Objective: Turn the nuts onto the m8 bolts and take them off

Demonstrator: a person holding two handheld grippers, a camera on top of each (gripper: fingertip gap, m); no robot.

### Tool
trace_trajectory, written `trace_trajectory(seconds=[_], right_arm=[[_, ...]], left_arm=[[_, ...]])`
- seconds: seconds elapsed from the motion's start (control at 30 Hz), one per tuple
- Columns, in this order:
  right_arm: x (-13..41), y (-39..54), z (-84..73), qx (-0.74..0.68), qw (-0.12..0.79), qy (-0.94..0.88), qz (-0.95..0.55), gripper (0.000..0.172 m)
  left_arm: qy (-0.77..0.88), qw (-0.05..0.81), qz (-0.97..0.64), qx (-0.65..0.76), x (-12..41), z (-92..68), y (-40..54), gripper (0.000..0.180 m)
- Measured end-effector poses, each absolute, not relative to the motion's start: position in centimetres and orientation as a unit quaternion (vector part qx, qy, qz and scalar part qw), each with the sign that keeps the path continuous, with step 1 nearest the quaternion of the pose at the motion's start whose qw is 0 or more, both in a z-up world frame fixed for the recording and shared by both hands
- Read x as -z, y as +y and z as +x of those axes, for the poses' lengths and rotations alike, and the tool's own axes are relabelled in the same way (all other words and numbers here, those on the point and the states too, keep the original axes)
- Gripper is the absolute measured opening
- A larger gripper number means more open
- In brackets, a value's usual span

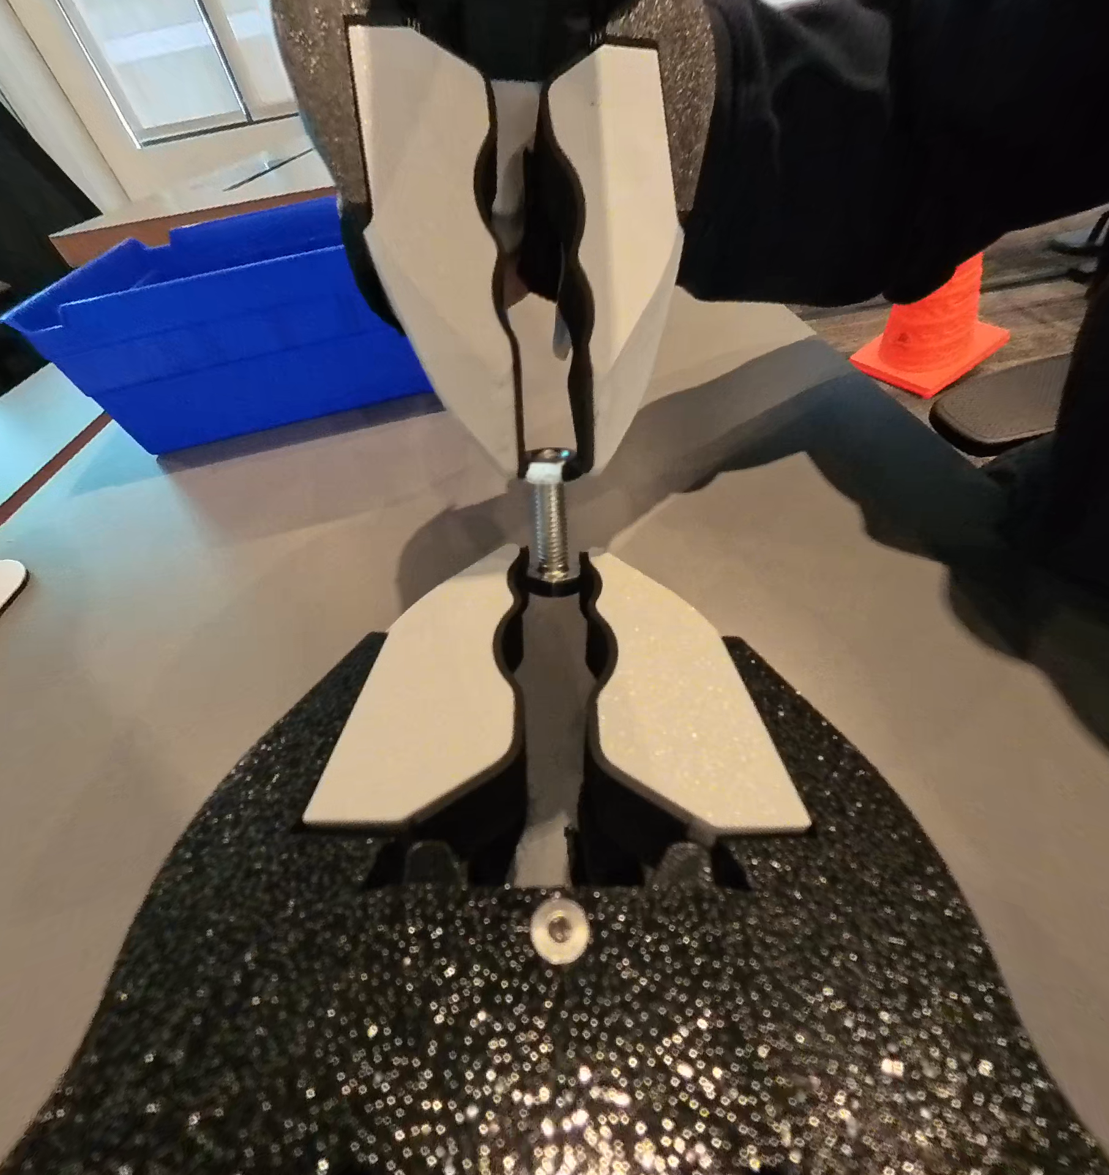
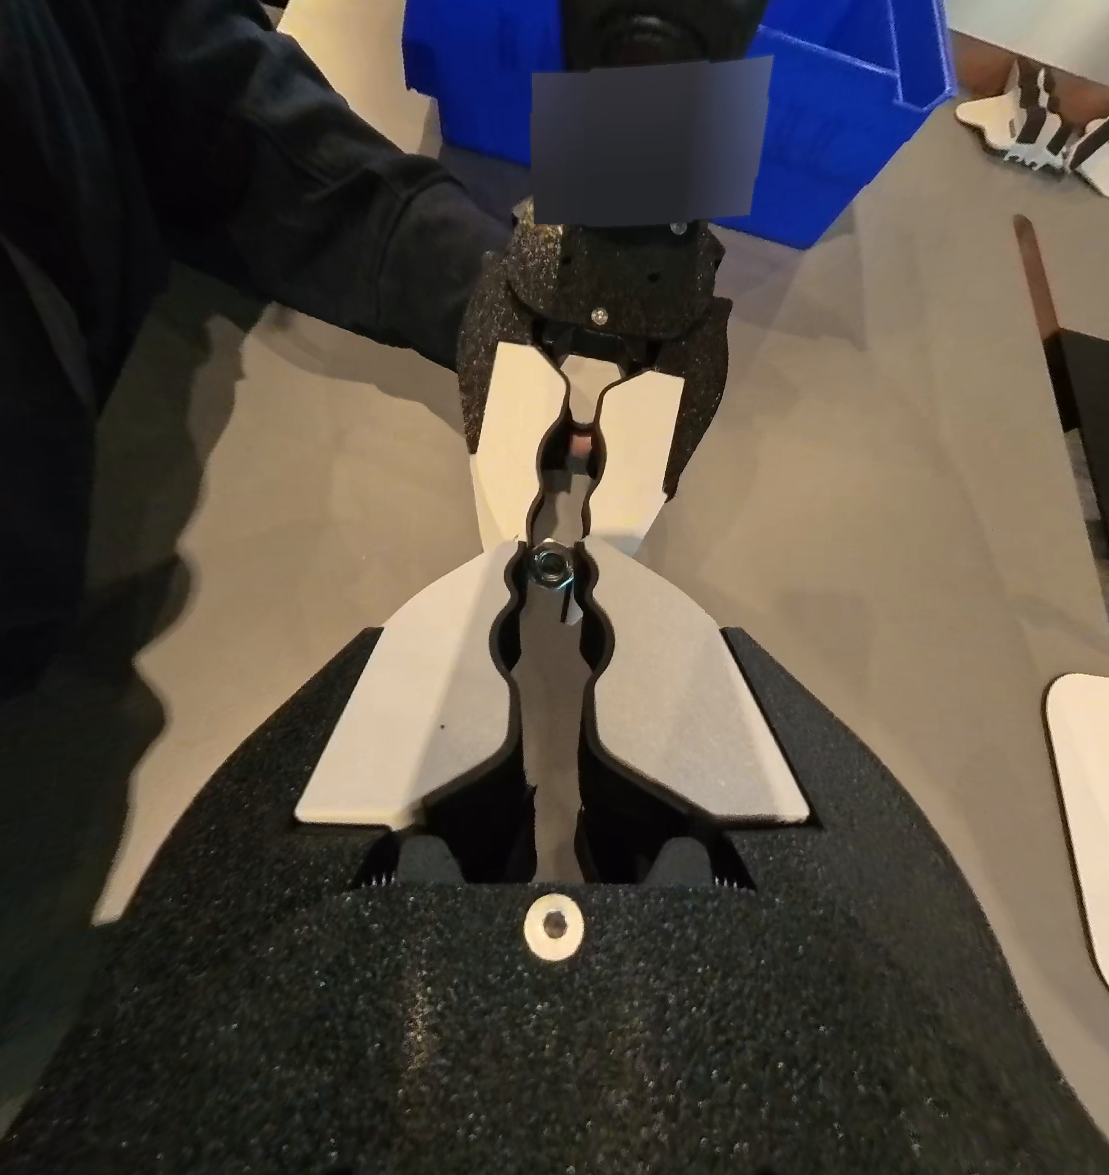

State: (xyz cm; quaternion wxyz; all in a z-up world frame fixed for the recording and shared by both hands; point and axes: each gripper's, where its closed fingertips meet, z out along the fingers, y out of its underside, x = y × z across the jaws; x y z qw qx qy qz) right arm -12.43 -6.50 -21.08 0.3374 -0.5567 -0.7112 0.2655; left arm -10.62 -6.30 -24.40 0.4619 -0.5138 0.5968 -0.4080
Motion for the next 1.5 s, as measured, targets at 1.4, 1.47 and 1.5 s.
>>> trace_trajectory(seconds=[1.4,1.47,1.5], right_arm=[[20.6,-3.8,-12.8,-0.261,0.52,-0.294,-0.758,0.014],[20.7,-3.7,-12.8,-0.263,0.522,-0.293,-0.757,0.031],[20.6,-3.7,-12.7,-0.265,0.525,-0.291,-0.754,0.037]], left_arm=[[0.551,0.501,-0.552,0.375,24.0,-11.2,-4.0,0.014],[0.549,0.501,-0.551,0.38,24.0,-11.2,-4.0,0.014],[0.547,0.501,-0.551,0.382,23.9,-11.3,-4.0,0.014]])
